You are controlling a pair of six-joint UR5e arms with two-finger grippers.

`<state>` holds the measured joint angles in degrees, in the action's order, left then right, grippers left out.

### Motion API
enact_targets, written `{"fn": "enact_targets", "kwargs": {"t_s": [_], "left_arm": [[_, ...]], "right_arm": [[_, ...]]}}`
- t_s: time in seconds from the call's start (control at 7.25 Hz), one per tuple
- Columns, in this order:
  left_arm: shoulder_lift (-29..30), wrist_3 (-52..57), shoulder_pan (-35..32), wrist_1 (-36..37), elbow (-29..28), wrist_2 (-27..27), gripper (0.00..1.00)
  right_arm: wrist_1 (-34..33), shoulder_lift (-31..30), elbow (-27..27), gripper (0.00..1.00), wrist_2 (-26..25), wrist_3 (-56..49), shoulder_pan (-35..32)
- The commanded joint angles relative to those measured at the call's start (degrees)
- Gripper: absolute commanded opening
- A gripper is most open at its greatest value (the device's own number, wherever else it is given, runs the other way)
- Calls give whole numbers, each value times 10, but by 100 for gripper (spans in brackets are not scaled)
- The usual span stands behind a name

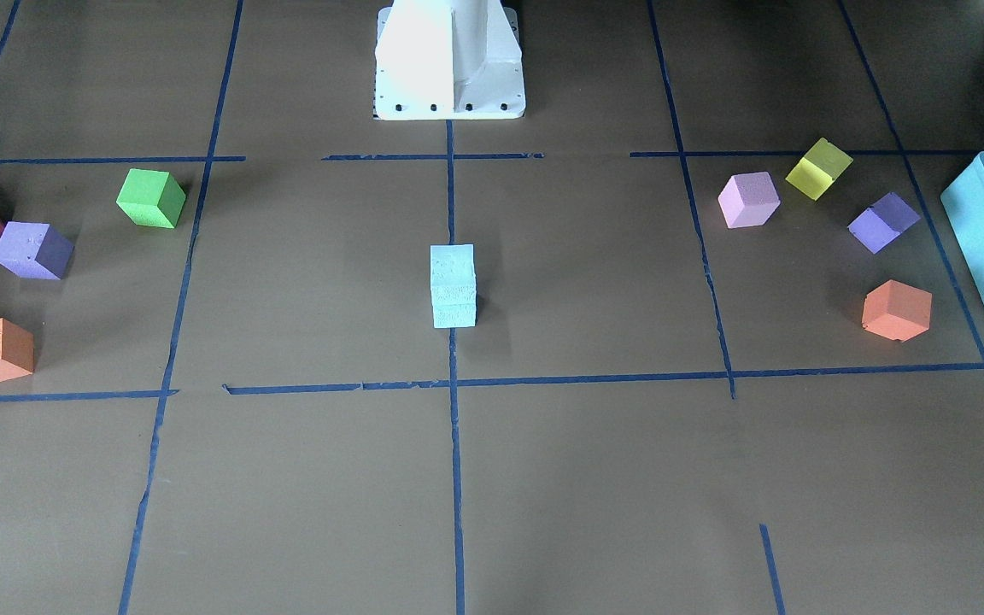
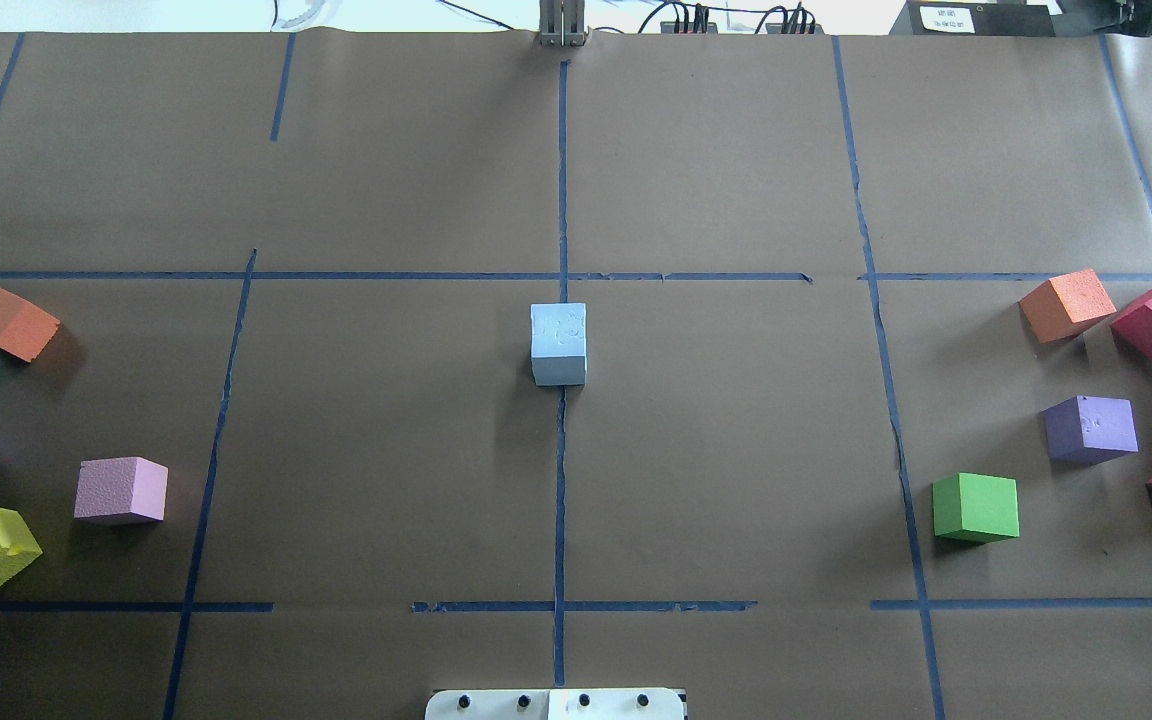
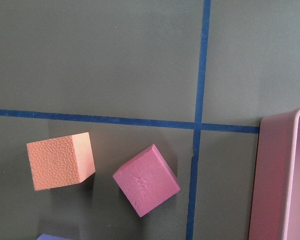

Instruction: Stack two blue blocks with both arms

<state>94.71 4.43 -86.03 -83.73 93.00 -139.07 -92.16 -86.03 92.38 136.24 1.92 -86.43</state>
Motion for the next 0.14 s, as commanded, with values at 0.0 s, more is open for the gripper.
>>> {"fn": "enact_targets", "kwargs": {"t_s": [0.0], "left_arm": [[2, 1, 0, 0, 14, 4, 100]], "right_arm": [[0, 4, -6, 100, 1, 3, 0]]}}
